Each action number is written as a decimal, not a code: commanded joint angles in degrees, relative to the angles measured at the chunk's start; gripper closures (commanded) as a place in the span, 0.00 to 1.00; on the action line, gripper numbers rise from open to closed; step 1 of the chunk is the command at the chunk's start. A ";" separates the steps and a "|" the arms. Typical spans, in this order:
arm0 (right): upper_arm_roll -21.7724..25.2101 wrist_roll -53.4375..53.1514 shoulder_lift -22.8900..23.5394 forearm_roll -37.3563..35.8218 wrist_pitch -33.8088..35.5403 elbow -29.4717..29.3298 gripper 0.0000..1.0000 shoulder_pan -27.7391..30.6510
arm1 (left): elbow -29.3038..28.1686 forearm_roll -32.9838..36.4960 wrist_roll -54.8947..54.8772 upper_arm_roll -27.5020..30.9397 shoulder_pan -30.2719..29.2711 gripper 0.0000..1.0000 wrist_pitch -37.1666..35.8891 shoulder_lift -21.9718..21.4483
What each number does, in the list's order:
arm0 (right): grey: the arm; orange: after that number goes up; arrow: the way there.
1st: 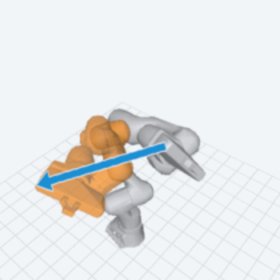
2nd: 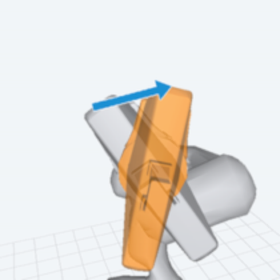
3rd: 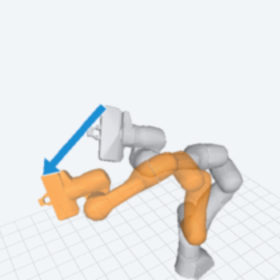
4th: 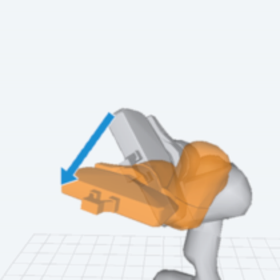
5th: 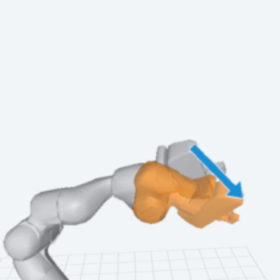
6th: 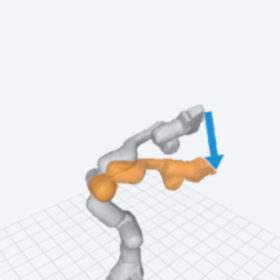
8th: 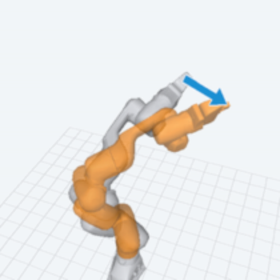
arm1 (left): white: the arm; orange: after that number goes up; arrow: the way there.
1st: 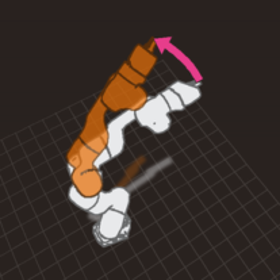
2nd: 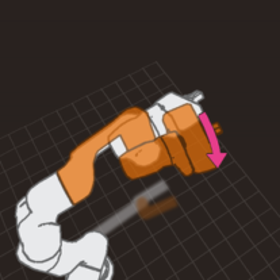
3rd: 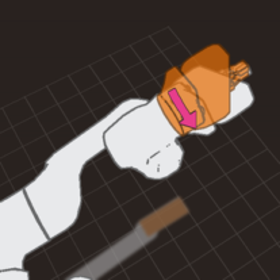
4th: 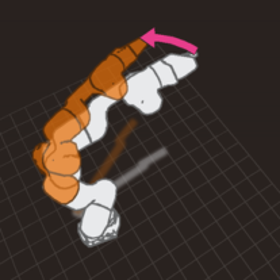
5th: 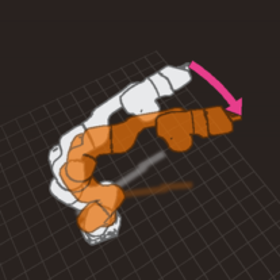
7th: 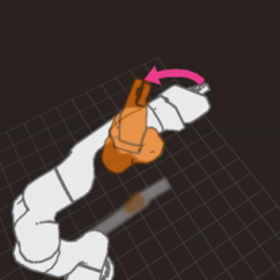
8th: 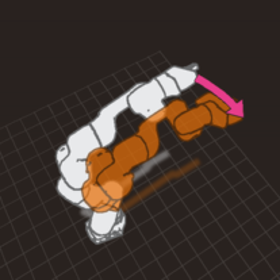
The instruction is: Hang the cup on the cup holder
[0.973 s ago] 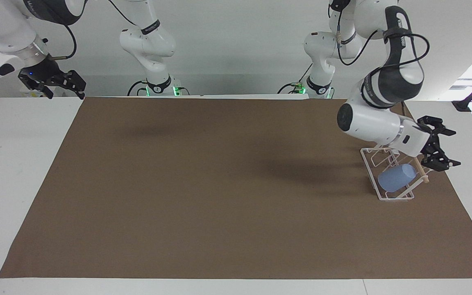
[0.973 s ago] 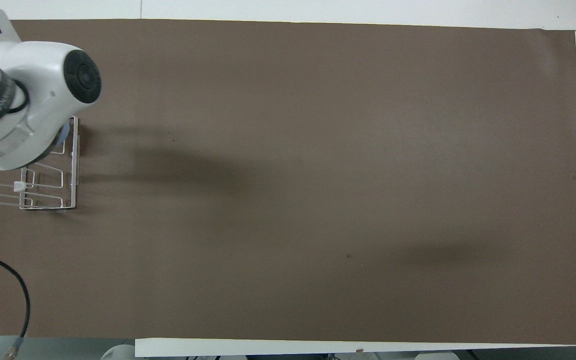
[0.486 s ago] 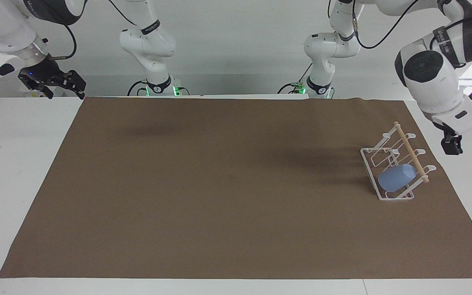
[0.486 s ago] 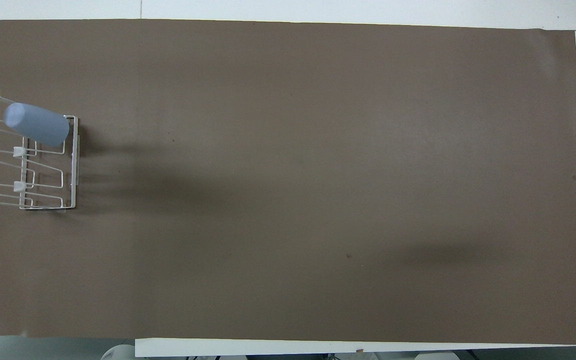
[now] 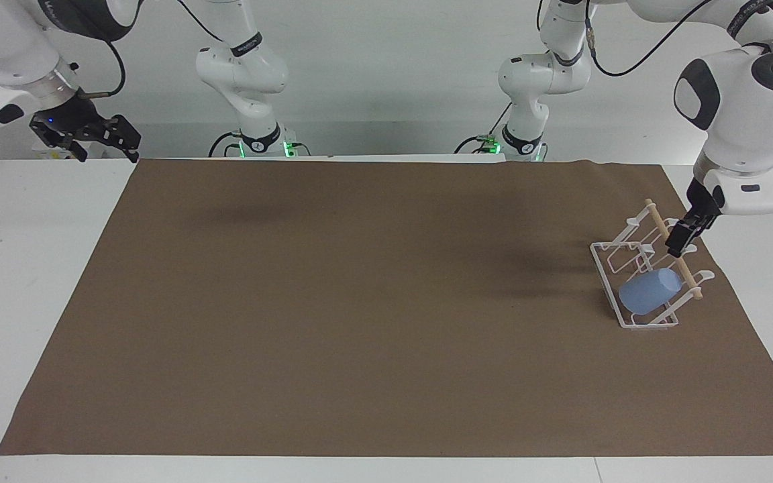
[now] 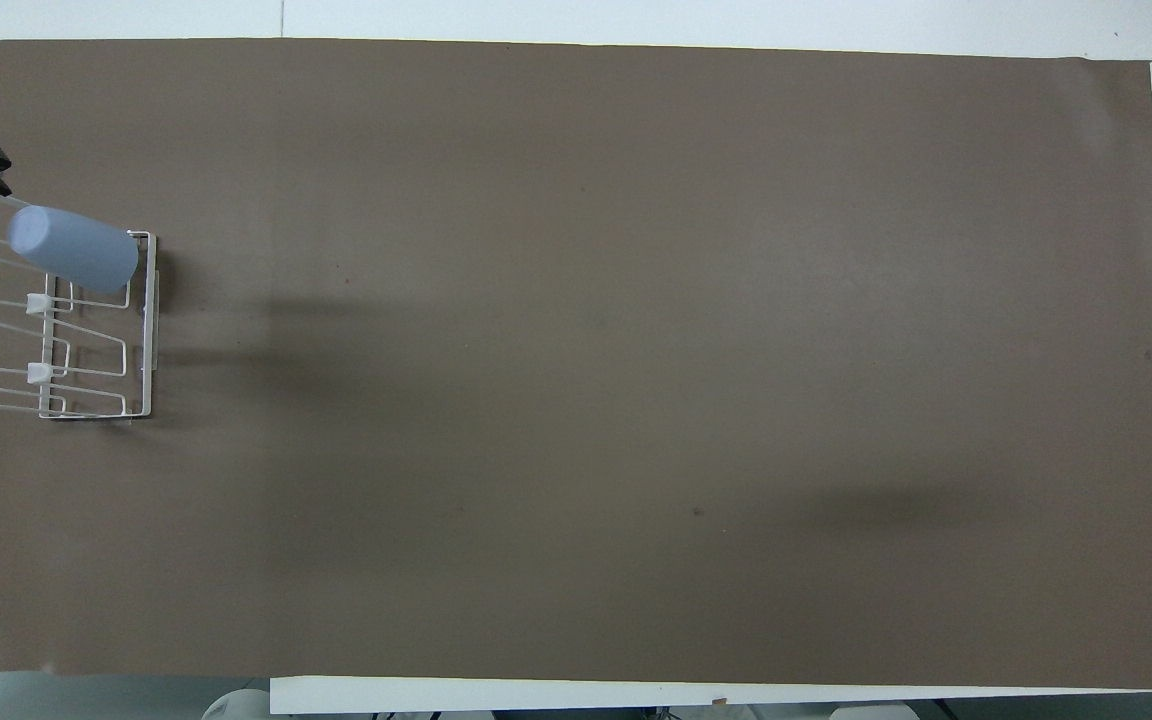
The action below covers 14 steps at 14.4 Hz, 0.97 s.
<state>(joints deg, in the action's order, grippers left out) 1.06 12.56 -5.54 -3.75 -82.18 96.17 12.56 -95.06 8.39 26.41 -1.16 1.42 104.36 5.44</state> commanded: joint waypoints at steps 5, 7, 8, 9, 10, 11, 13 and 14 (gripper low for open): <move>-0.27 0.72 -0.08 0.24 0.88 -0.46 0.00 0.36 | -0.21 -8.82 -20.95 -0.78 7.62 0.00 -9.62 -1.75; -0.27 0.72 -0.08 0.24 0.88 -0.46 0.00 0.36 | 1.79 -9.96 -20.78 -0.77 8.60 0.00 -10.92 -1.05; -0.27 0.72 -0.08 0.24 0.88 -0.46 0.00 0.36 | 4.94 -11.19 -20.87 -0.69 7.99 0.00 -13.63 -0.18; -0.27 0.72 -0.08 0.24 0.88 -0.46 0.00 0.36 | 8.28 -10.85 -20.96 -0.34 7.72 0.00 -17.57 1.57; -0.27 0.72 -0.08 0.24 0.88 -0.46 0.00 0.36 | 11.62 -10.67 -21.39 -0.25 7.55 0.00 -20.31 3.15; -0.27 0.72 -0.08 0.24 0.88 -0.46 0.00 0.36 | 13.40 -10.50 -21.92 -0.16 7.28 0.00 -20.94 4.13; -0.27 0.72 -0.08 0.24 0.88 -0.46 0.00 0.36 | 13.24 -10.23 -26.38 0.02 6.23 0.00 -19.64 4.05; -0.27 0.72 -0.08 0.24 0.88 -0.46 0.00 0.36 | 12.54 -9.54 -27.36 0.02 5.62 0.00 -19.20 3.79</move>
<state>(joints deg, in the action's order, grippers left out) 1.06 12.55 -5.54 -3.75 -82.18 96.17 12.56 -84.29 -1.25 2.24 -1.35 8.00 86.14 7.70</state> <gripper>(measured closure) 0.000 0.000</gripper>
